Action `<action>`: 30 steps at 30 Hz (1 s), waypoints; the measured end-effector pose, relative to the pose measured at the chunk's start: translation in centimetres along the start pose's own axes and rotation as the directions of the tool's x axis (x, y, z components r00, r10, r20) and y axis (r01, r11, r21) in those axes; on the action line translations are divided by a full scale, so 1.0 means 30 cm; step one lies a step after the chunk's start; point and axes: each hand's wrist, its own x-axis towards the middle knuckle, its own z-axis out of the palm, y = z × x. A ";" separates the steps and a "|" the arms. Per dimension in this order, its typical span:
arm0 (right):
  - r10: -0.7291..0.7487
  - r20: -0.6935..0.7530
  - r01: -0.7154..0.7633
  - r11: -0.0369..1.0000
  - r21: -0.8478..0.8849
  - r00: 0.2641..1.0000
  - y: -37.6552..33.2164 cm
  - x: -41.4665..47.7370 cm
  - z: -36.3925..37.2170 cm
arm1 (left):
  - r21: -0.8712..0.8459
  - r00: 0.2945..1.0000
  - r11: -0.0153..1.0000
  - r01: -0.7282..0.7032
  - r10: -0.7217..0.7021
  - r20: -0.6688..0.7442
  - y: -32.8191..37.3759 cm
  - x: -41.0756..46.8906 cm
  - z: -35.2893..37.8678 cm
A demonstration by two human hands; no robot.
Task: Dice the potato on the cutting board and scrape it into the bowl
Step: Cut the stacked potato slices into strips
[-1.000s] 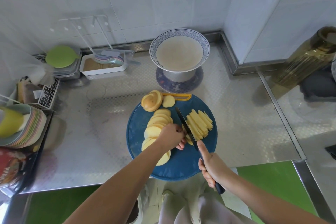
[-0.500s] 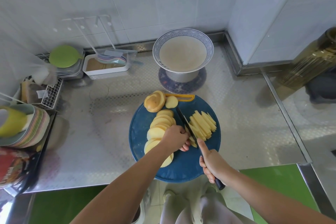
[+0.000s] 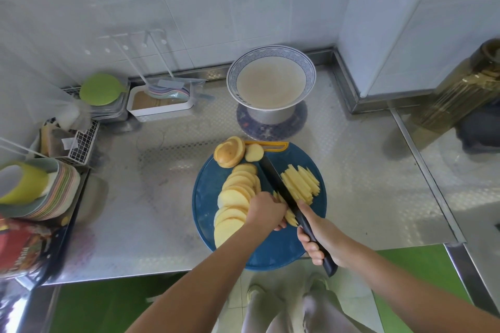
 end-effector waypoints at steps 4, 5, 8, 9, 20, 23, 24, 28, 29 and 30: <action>-0.018 0.042 0.020 0.999 -0.030 0.999 -0.011 -0.019 -0.021 | 0.011 0.994 0.999 -0.042 0.042 -0.098 0.004 0.004 0.005; -0.023 0.050 0.025 0.999 -0.031 0.998 -0.012 -0.026 -0.026 | 0.020 0.991 0.999 -0.051 0.053 -0.123 0.008 0.004 0.006; -0.033 0.071 0.036 0.999 -0.040 0.997 -0.016 -0.048 -0.035 | 0.028 0.982 0.997 -0.069 0.073 -0.176 0.011 0.018 0.004; -0.039 0.072 0.042 0.998 -0.045 0.997 -0.018 -0.059 -0.042 | 0.042 0.979 0.996 -0.075 0.082 -0.184 0.013 0.020 0.004; -0.171 0.014 0.168 0.945 -0.281 0.985 -0.049 -0.148 -0.118 | 0.506 0.928 0.858 -0.089 0.257 -0.272 0.054 -0.030 -0.115; -0.301 -0.056 0.217 0.794 -0.568 0.952 -0.069 -0.175 -0.112 | 0.544 0.753 0.781 -0.307 0.549 -0.363 0.124 -0.104 -0.195; -0.351 -0.072 0.222 0.723 -0.654 0.934 -0.075 -0.186 -0.111 | 0.574 0.692 0.705 -0.416 0.655 -0.304 0.148 -0.122 -0.209; -0.489 -0.071 0.196 0.473 -0.859 0.869 -0.091 -0.208 -0.108 | 0.659 0.698 0.418 -0.626 0.677 0.234 0.194 -0.124 -0.184; -0.508 -0.068 0.178 0.420 -0.890 0.859 -0.091 -0.213 -0.111 | 0.666 0.709 0.386 -0.638 0.632 0.313 0.195 -0.119 -0.170; -0.523 -0.063 0.159 0.369 -0.916 0.850 -0.095 -0.216 -0.112 | 0.675 0.719 0.366 -0.640 0.596 0.358 0.197 -0.112 -0.162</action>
